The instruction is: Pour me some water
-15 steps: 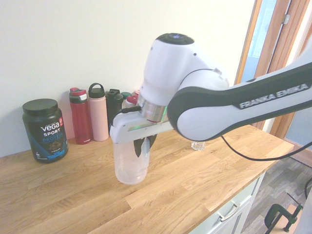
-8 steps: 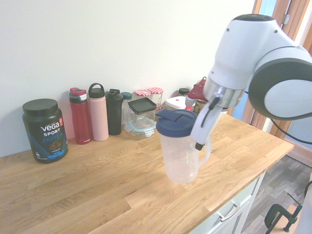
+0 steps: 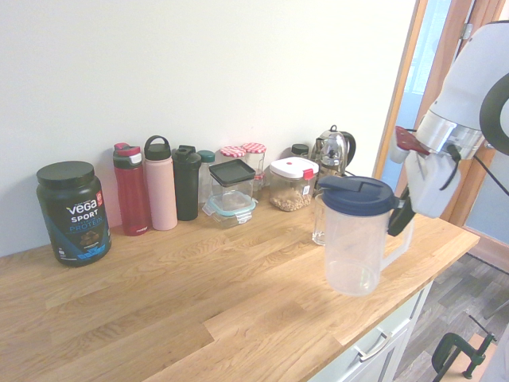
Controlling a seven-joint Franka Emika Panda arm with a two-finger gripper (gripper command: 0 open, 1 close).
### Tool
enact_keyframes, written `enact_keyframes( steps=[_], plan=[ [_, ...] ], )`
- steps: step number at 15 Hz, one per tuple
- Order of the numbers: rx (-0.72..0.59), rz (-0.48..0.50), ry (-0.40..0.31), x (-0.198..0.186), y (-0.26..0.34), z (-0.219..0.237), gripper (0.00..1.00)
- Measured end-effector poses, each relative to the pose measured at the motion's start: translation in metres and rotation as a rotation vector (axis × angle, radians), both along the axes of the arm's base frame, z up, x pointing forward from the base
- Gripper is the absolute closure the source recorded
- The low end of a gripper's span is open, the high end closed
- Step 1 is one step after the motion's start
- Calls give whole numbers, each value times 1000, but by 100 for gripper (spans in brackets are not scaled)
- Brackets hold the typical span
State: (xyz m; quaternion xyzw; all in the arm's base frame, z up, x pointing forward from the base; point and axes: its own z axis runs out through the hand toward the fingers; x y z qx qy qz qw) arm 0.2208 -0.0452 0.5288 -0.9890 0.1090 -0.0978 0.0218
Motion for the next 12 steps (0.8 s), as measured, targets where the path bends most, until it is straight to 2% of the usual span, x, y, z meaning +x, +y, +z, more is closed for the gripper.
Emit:
enact_keyframes(
  steps=[7,12],
  plan=[
    [-48,190,55,-19,-125,-31,100],
    [-43,205,60,-9,-189,-34,100]
  ],
)
